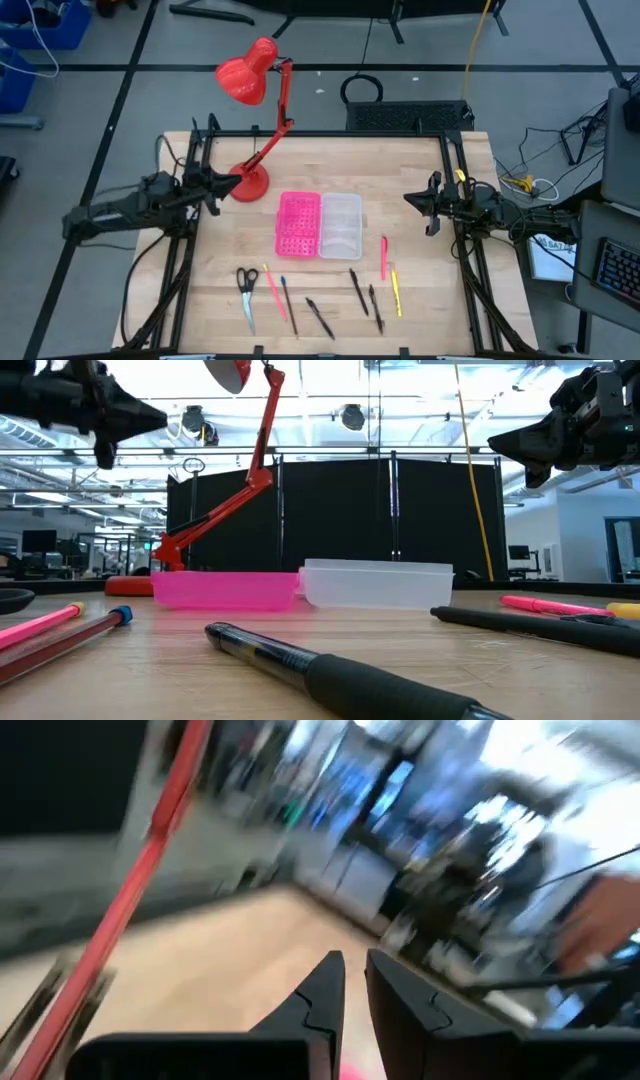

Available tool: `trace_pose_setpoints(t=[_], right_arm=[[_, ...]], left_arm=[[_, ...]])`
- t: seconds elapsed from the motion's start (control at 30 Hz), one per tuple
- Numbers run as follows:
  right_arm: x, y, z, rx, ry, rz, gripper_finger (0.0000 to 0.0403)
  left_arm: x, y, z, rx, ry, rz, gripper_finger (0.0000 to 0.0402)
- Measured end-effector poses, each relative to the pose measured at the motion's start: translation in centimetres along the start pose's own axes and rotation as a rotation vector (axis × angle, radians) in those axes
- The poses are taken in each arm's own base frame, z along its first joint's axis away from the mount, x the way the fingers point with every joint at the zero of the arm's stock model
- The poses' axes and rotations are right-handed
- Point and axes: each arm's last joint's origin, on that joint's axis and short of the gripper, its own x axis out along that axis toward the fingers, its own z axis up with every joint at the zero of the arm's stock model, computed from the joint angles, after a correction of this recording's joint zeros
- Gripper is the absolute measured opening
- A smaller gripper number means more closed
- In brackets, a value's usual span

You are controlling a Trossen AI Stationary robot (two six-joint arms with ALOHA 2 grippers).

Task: Pick & place school supplies into a supply box
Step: Put the scissors into the supply box

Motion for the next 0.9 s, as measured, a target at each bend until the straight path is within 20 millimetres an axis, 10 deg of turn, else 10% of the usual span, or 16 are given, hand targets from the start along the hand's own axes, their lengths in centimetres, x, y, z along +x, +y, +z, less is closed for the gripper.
trace_pose_setpoints(t=[0.33, 0.6, 0.9], right_arm=[[0.0, 0.0, 0.2, -0.021, -0.020, 0.001, 0.0000], [0.0, 0.0, 0.4, -0.041, -0.046, 0.003, 0.0000], [0.0, 0.1, 0.5, 0.009, -0.048, 0.006, 0.0000]], left_arm=[[4.3, -5.8, 2.6, -0.276, 0.564, 0.528, 0.0051], [8.0, -14.4, 3.2, -0.310, 0.808, 0.595, 0.0051], [5.6, -18.4, -2.3, -0.358, 0.817, 0.996, 0.0051]])
